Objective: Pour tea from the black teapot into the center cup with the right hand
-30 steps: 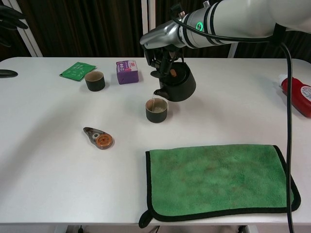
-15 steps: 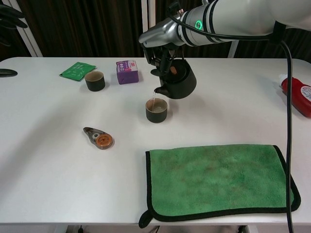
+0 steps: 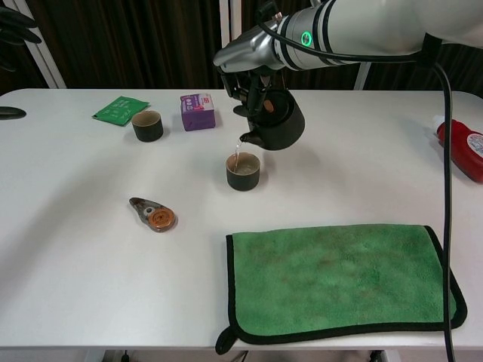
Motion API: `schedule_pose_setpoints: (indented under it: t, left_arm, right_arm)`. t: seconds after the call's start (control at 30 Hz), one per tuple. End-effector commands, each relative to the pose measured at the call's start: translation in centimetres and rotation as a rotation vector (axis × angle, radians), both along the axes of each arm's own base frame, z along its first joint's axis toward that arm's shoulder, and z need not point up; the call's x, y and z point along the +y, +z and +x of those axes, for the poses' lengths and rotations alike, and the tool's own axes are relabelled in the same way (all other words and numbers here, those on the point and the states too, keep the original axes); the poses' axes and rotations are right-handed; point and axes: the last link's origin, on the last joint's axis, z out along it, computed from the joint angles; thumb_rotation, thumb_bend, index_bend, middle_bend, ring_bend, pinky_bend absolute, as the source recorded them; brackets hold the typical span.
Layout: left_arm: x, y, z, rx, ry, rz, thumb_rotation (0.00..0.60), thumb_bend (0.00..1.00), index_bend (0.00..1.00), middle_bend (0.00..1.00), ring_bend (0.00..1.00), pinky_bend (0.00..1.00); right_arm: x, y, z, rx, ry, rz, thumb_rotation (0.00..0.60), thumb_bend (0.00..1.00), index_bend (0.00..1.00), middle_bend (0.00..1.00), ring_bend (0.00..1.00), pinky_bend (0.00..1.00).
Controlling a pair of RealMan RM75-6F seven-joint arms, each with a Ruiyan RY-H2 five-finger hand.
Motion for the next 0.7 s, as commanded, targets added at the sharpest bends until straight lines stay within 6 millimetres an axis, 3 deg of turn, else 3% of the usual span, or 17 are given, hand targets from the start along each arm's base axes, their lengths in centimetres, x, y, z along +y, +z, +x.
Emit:
schedule_pose_setpoints:
  t: [0.03, 0.7]
  left_arm:
    - [0.0, 0.0, 0.0, 0.0, 0.0, 0.0, 0.6, 0.06, 0.17, 0.18, 0.16, 0.3]
    - [0.11, -0.01, 0.09, 0.004, 0.0, -0.004, 0.6, 0.06, 0.17, 0.18, 0.16, 0.3]
  right_arm:
    - [-0.01, 0.0, -0.02, 0.002, 0.001, -0.001, 0.581, 0.85, 1.0, 0.94, 0.78, 0.49]
    - [-0.14, 0.09, -0.81, -0.053, -0.06, 0.013, 0.584, 0.84, 1.0, 0.95, 0.78, 0.49]
